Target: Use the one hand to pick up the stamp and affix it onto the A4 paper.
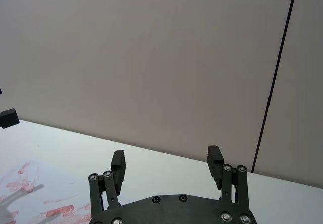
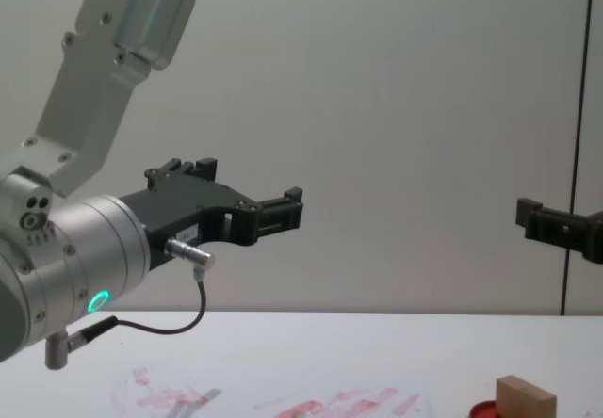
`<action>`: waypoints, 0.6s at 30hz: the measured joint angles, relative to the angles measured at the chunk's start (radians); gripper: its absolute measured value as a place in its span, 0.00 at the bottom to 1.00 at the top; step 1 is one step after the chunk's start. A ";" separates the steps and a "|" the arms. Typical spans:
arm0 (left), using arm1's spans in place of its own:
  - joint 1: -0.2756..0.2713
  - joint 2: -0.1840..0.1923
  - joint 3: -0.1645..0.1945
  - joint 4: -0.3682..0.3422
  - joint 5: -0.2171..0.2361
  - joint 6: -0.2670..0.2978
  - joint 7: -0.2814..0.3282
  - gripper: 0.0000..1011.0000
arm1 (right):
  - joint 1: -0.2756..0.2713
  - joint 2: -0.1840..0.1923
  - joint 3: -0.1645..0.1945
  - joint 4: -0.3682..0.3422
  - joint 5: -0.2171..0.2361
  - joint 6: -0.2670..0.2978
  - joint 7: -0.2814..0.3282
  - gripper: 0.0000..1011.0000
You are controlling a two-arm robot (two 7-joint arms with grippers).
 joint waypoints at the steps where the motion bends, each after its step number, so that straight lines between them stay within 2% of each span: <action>1: 0.000 0.000 0.000 0.000 0.000 0.000 0.000 0.99 | 0.000 0.000 0.000 0.000 0.000 0.000 0.000 0.99; 18: 0.000 0.000 0.000 0.000 0.000 0.000 0.000 0.99 | 0.000 0.000 0.000 0.000 0.000 0.000 0.000 0.99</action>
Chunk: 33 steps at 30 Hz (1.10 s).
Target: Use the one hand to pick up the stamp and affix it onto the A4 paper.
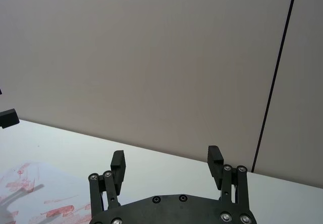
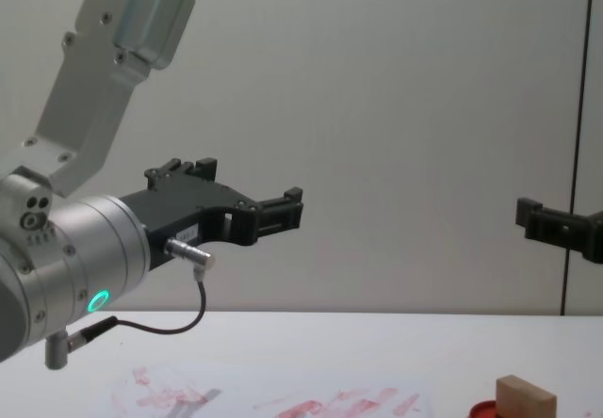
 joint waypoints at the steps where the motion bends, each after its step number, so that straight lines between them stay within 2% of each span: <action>1: 0.000 0.000 0.000 0.000 0.000 0.000 0.000 0.99 | 0.000 0.000 0.000 0.000 0.000 0.000 0.000 0.99; 19: 0.000 0.000 0.000 0.000 0.000 0.000 0.000 0.99 | -0.007 0.009 0.003 -0.009 -0.010 0.012 0.006 0.99; 33: 0.000 0.000 0.000 0.000 0.000 0.000 0.000 0.99 | -0.011 0.049 0.018 -0.006 -0.063 0.102 0.043 0.99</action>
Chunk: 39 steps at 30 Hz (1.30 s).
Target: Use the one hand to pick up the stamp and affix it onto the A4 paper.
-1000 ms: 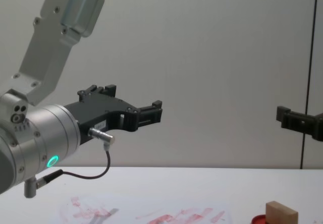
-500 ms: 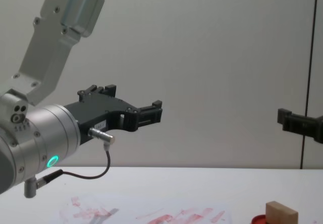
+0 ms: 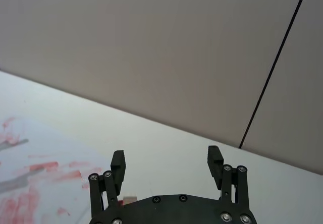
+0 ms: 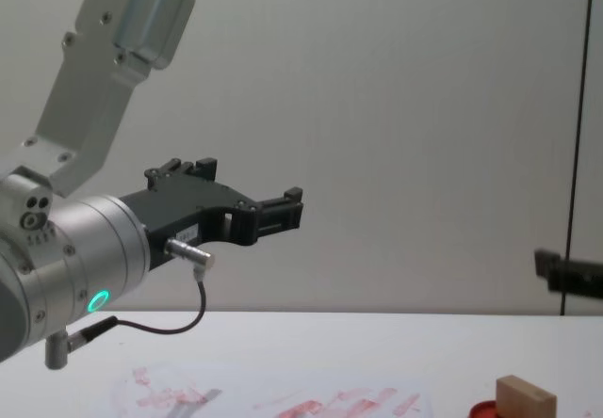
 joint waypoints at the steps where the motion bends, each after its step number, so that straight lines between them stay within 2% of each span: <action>1: 0.000 0.000 0.000 0.000 0.000 0.000 0.000 0.99 | 0.001 0.003 0.001 0.006 -0.007 0.011 0.007 0.99; 14: 0.000 0.000 0.000 0.000 0.000 0.000 0.000 0.99 | 0.017 0.011 -0.005 0.081 -0.040 0.077 0.085 0.99; 25: 0.000 0.000 0.000 0.000 0.000 0.000 0.000 0.99 | 0.037 -0.012 -0.020 0.132 -0.029 0.074 0.135 0.99; 39: 0.000 0.000 0.000 0.000 0.000 0.000 0.000 0.99 | 0.048 -0.029 -0.031 0.164 -0.029 0.077 0.141 0.99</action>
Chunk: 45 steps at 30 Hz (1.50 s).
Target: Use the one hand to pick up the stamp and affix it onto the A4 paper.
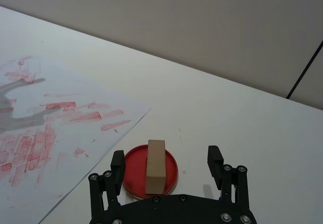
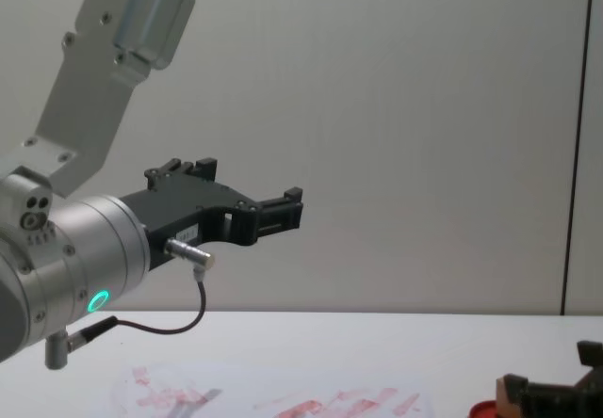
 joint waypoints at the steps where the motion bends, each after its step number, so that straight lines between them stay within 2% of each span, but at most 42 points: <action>1: 0.000 0.000 0.000 0.000 0.000 0.000 0.000 0.99 | 0.001 -0.002 -0.001 0.002 -0.004 0.004 0.000 0.99; 15: 0.000 0.000 0.000 0.000 0.000 0.000 0.000 0.99 | 0.026 -0.028 -0.022 0.040 -0.046 0.032 0.009 0.99; 34: 0.000 0.000 0.000 0.000 0.000 0.000 0.000 0.99 | 0.043 -0.054 -0.038 0.080 -0.062 0.049 -0.003 0.99; 40: 0.000 0.000 0.000 0.000 0.000 0.000 0.000 0.99 | 0.046 -0.058 -0.040 0.086 -0.064 0.050 -0.005 0.86; 45: 0.000 0.000 0.000 0.000 0.000 0.000 0.000 0.99 | 0.047 -0.060 -0.042 0.090 -0.065 0.051 -0.007 0.70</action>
